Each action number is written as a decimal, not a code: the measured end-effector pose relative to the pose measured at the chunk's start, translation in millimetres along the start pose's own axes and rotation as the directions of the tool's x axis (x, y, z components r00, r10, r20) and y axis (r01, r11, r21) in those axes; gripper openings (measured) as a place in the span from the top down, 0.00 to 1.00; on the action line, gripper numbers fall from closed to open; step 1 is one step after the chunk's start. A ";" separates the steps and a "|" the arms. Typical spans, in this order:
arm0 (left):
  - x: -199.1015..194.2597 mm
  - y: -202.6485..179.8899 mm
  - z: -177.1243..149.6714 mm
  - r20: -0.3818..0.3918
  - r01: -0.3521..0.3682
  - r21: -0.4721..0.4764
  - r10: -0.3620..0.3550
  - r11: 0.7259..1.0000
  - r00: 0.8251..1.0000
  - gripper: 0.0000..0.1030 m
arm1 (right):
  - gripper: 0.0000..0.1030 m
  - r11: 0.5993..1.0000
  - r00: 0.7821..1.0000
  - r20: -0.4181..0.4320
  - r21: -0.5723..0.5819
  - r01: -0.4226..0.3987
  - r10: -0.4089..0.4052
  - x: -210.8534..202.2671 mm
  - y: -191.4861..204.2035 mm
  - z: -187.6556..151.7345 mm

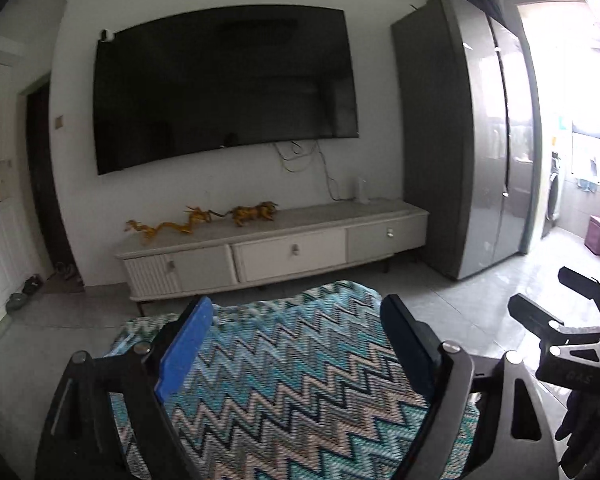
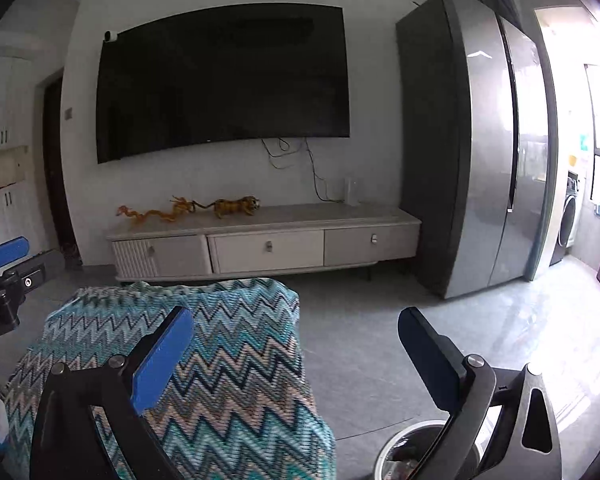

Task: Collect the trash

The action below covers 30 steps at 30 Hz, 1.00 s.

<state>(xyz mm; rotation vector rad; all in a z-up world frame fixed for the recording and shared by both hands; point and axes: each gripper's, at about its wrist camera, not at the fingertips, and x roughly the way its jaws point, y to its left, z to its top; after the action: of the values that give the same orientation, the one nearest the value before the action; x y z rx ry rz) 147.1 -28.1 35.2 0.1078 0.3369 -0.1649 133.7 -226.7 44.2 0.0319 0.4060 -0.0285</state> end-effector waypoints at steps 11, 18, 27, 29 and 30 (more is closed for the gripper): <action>-50.0 18.7 -14.9 0.076 -0.082 -0.020 0.083 0.996 0.994 0.03 | 0.00 0.999 0.998 0.057 -0.050 0.019 -0.016 -41.7 31.8 -3.9; -65.3 23.4 -22.0 0.079 -0.069 -0.048 0.072 0.997 0.994 0.00 | 0.00 0.995 0.994 0.088 -0.070 0.069 -0.063 -69.4 34.7 -11.8; -73.9 10.4 -24.8 0.094 -0.039 -0.012 0.040 0.999 0.995 0.00 | 0.00 0.988 0.983 0.114 -0.044 0.148 -0.143 -94.0 17.7 -25.0; -75.4 6.0 -25.1 0.098 -0.035 -0.003 0.035 0.999 0.995 0.00 | 0.00 0.987 0.982 0.113 -0.034 0.156 -0.151 -97.5 16.4 -28.2; -76.3 3.7 -25.3 0.102 -0.035 0.003 0.035 0.999 0.994 0.00 | 0.00 0.987 0.981 0.113 -0.026 0.160 -0.156 -99.0 13.8 -29.5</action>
<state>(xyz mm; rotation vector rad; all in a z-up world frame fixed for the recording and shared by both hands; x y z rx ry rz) 68.7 -10.2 37.5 0.1091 0.2326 -0.1357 31.6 -209.7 56.7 -0.0368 0.2975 -0.1791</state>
